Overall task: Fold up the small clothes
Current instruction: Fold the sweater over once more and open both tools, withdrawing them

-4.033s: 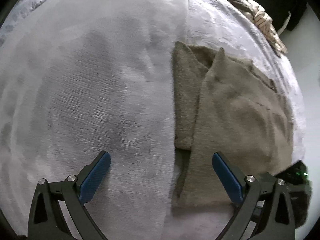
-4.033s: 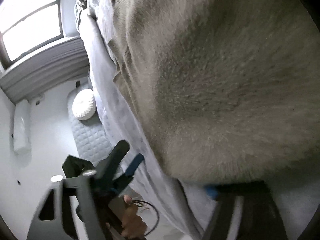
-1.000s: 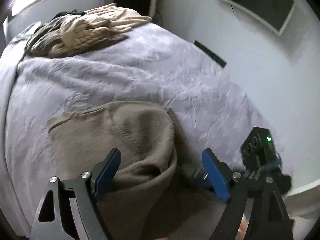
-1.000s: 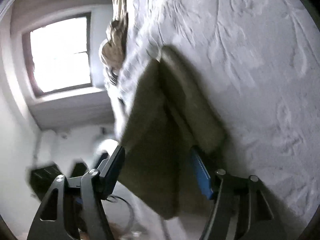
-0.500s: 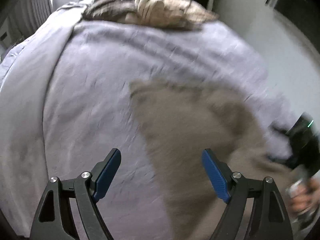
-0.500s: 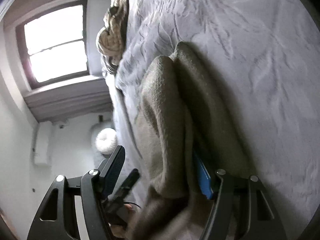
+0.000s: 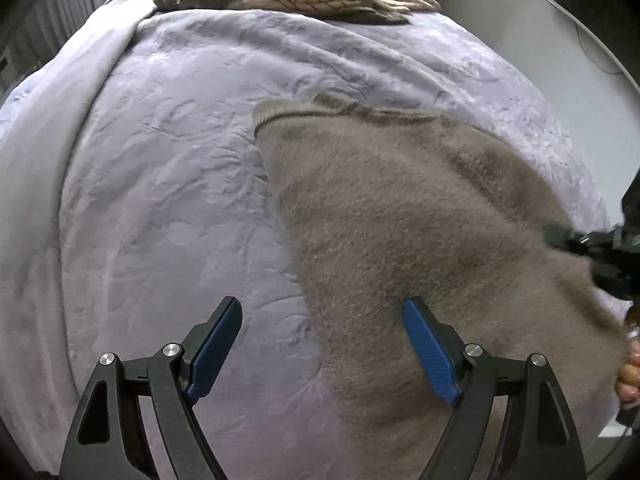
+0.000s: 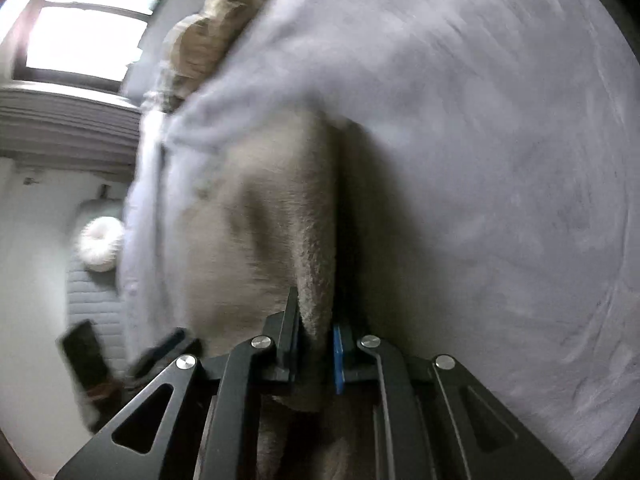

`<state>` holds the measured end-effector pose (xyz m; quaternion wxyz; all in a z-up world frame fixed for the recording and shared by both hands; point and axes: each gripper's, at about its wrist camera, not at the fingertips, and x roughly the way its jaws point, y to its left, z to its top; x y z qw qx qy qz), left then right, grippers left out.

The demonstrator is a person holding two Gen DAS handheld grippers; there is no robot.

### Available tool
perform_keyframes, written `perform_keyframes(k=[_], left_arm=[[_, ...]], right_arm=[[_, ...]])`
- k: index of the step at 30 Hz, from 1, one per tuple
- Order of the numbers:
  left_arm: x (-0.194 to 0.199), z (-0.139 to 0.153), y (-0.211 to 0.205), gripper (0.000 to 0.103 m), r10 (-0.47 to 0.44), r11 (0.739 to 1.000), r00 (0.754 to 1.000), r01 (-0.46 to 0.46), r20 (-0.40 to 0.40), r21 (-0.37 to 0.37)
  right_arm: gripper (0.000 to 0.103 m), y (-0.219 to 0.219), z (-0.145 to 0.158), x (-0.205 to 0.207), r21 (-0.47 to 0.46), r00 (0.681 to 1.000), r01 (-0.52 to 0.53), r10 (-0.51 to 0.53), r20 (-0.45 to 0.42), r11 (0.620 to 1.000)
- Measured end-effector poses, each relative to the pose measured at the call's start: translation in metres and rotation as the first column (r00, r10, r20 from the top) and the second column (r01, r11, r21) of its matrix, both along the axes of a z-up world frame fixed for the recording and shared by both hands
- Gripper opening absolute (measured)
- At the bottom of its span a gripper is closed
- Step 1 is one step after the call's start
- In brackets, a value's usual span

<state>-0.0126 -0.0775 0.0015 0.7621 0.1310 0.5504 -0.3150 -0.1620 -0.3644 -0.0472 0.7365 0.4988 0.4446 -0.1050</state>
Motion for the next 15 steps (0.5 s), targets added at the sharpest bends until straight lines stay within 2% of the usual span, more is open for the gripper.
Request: perform_keyframes(k=[2, 6, 9, 10, 11, 13, 14, 15], left_arm=[[-0.003, -0.008, 0.000, 0.084, -0.005, 1.000, 1.000, 0.005, -0.019, -0.003], [-0.005, -0.005, 0.005, 0.084, -0.016, 1.000, 1.000, 0.016, -0.021, -0.001], [-0.006, 0.003, 0.012, 0.084, -0.029, 0.999, 0.999, 0.030, -0.024, 0.014], [-0.006, 0.005, 0.014, 0.084, -0.036, 0.999, 0.999, 0.036, -0.025, 0.017], [-0.007, 0.008, 0.017, 0.084, -0.042, 0.999, 0.999, 0.043, -0.032, 0.016], [-0.008, 0.009, 0.022, 0.084, -0.053, 0.999, 0.997, 0.054, -0.059, 0.008], [-0.010, 0.009, 0.024, 0.084, -0.062, 0.998, 0.995, 0.062, -0.077, 0.004], [-0.013, 0.009, 0.024, 0.084, -0.069, 0.998, 0.994, 0.070, -0.086, 0.004]], right_arm=[[0.015, -0.004, -0.001, -0.009, 0.048, 0.999, 0.048, -0.049, 0.016, 0.998], [0.021, 0.006, 0.023, -0.022, -0.007, 1.000, 0.012, -0.012, 0.005, 1.000], [0.034, 0.018, 0.057, -0.033, -0.026, 0.996, -0.034, 0.036, 0.078, 0.999], [0.049, 0.025, 0.066, -0.038, -0.030, 0.994, -0.047, 0.050, 0.099, 0.998], [0.058, 0.031, 0.074, -0.040, -0.040, 0.991, -0.064, 0.068, 0.115, 0.997], [0.058, 0.048, 0.082, -0.039, -0.082, 0.987, -0.135, 0.142, 0.080, 0.987], [0.053, 0.054, 0.078, -0.036, -0.104, 0.985, -0.164, 0.168, 0.031, 0.981], [0.043, 0.061, 0.074, -0.032, -0.126, 0.981, -0.195, 0.193, -0.028, 0.973]])
